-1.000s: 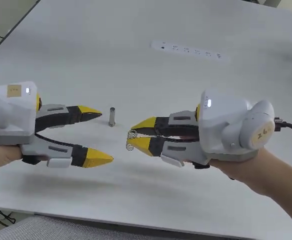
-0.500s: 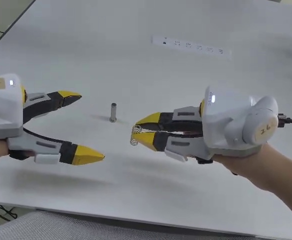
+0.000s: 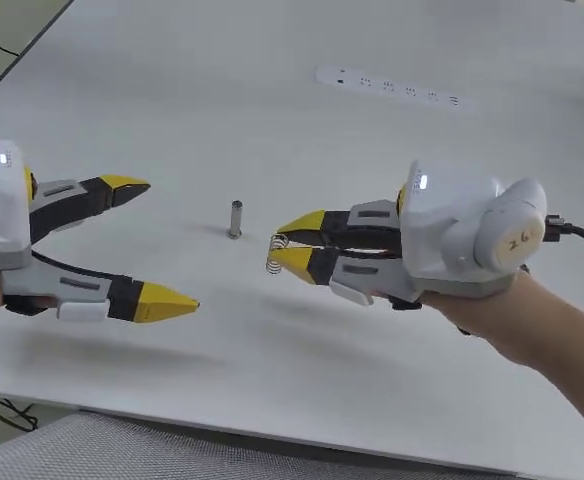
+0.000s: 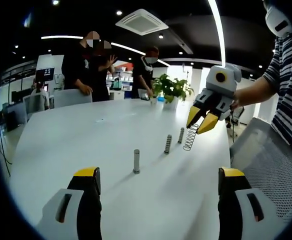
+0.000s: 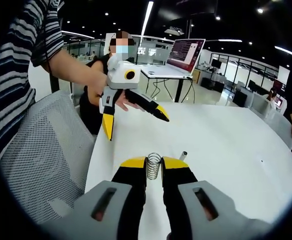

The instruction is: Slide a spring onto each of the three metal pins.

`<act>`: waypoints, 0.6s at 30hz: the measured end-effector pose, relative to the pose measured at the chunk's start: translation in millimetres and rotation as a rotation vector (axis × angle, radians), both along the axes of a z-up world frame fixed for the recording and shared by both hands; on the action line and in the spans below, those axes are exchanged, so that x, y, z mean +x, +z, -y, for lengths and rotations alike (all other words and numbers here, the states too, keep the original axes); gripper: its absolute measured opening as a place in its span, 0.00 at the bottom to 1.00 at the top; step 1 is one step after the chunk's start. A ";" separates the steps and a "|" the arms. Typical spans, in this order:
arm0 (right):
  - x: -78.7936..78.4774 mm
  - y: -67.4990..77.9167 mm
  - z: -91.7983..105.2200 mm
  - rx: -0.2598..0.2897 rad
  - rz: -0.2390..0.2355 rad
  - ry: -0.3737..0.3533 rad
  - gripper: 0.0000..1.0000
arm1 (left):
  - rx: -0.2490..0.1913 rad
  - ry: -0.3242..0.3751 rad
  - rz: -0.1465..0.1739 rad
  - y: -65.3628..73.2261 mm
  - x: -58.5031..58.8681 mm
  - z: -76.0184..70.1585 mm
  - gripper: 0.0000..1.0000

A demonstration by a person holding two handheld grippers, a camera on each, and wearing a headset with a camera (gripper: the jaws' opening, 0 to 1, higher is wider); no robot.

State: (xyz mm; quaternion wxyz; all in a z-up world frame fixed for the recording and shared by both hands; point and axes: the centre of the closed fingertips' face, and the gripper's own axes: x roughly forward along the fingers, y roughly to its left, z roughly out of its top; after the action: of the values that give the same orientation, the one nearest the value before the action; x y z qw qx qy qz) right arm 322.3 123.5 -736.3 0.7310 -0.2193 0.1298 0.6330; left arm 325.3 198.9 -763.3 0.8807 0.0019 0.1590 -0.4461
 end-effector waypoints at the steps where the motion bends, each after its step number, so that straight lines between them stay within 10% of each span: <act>1: 1.8 0.1 -0.9 0.001 0.001 -0.003 0.13 | -0.001 0.002 0.001 0.1 0.0 -0.5 0.97; 18: 44.7 2.5 -31.2 0.015 -0.002 -0.053 0.13 | -0.019 0.017 -0.003 -0.6 -1.7 -3.4 0.97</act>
State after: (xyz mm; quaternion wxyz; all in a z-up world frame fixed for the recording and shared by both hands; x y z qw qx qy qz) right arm 367.0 154.7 -733.8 0.7492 -0.2095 0.1314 0.6144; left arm 323.7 202.3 -763.9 0.8842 -0.0083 0.1562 -0.4401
